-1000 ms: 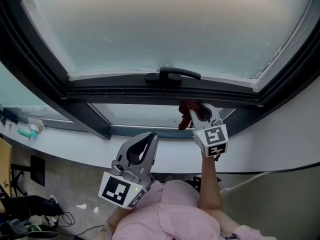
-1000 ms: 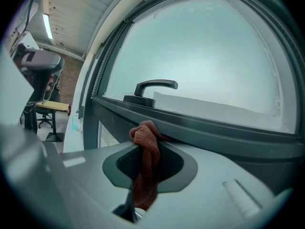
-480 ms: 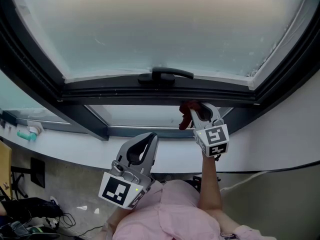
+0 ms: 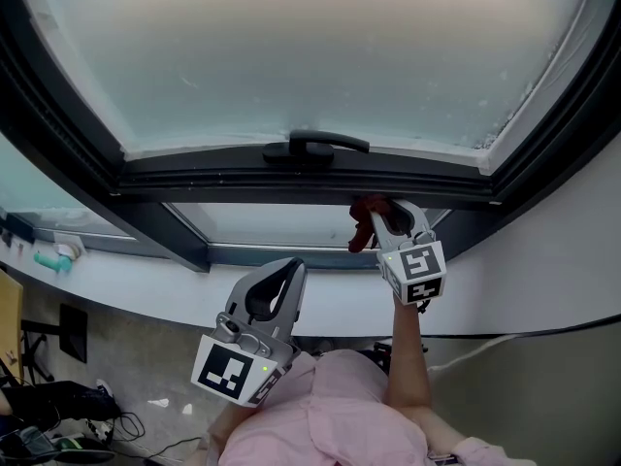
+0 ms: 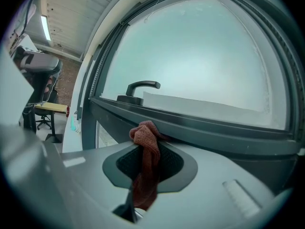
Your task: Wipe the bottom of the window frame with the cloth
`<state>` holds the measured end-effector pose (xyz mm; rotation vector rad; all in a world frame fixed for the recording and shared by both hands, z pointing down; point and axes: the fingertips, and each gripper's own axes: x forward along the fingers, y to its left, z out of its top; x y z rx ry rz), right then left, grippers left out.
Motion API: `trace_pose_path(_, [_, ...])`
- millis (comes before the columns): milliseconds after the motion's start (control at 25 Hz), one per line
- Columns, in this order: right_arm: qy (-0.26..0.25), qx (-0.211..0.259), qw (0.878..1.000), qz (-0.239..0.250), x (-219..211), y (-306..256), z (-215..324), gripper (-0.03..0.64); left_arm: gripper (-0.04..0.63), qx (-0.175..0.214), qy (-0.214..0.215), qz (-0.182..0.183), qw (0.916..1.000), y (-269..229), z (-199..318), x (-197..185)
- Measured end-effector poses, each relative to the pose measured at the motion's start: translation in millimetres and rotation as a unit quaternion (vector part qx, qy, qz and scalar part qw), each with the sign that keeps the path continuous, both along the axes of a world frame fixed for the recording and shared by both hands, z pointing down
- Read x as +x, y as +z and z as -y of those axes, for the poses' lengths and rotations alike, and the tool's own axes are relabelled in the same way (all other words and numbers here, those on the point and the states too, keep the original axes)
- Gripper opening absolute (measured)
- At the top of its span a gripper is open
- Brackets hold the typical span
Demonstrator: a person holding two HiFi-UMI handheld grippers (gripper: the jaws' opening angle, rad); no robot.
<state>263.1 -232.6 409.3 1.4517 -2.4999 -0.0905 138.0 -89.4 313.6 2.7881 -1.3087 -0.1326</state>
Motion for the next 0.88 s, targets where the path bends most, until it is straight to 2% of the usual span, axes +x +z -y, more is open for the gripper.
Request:
trace_pose_path(480, [0.002, 0.002, 1.000, 0.002, 21, 0, -1, 0.066, -0.003, 0.003, -0.009, 0.000, 1.0000, 1, -4, 12])
trace_pose_path(880, [0.010, 0.007, 1.000, 0.000, 42, 0, -2, 0.066, -0.003, 0.008, 0.001, -0.004, 1.0000, 1, -6, 30])
